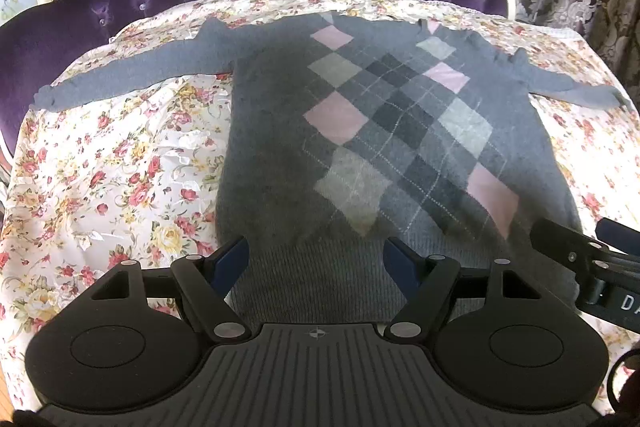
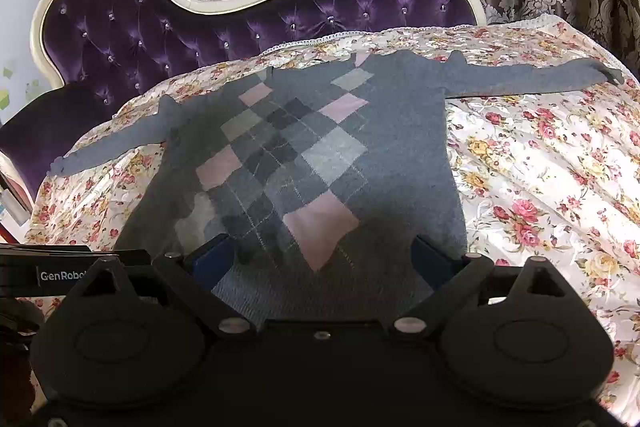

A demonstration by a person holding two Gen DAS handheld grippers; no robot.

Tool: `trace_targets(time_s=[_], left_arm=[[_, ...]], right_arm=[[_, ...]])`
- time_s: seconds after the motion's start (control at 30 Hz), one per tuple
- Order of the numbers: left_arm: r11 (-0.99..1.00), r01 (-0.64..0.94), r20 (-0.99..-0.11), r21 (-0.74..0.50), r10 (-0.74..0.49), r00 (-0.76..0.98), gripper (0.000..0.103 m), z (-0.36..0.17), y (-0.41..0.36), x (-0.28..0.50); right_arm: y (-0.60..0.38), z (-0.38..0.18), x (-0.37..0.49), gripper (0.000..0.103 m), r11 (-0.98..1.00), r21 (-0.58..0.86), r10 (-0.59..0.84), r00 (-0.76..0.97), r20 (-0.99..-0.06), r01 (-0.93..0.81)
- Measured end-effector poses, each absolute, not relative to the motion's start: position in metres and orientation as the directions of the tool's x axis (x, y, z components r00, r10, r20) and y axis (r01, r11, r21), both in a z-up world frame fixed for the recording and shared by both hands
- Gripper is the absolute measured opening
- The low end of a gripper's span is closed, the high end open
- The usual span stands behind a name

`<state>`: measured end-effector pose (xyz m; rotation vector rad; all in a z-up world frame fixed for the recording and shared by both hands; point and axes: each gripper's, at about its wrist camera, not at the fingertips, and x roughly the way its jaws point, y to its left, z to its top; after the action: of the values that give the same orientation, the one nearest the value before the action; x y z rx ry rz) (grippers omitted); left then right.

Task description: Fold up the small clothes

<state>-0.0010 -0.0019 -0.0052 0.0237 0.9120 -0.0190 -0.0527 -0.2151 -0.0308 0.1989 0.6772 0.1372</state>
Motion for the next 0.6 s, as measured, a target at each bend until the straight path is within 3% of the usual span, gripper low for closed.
trace_targets(time_s=[0.6], left_arm=[[1.0,0.027,-0.793,0.009,-0.009,0.609,0.073,-0.0073,-0.0019,-0.0006]], right_arm=[[-0.2121,-0.0323,-0.0516,0.096,0.969,0.237,0.201,0.764,-0.613,-0.065]])
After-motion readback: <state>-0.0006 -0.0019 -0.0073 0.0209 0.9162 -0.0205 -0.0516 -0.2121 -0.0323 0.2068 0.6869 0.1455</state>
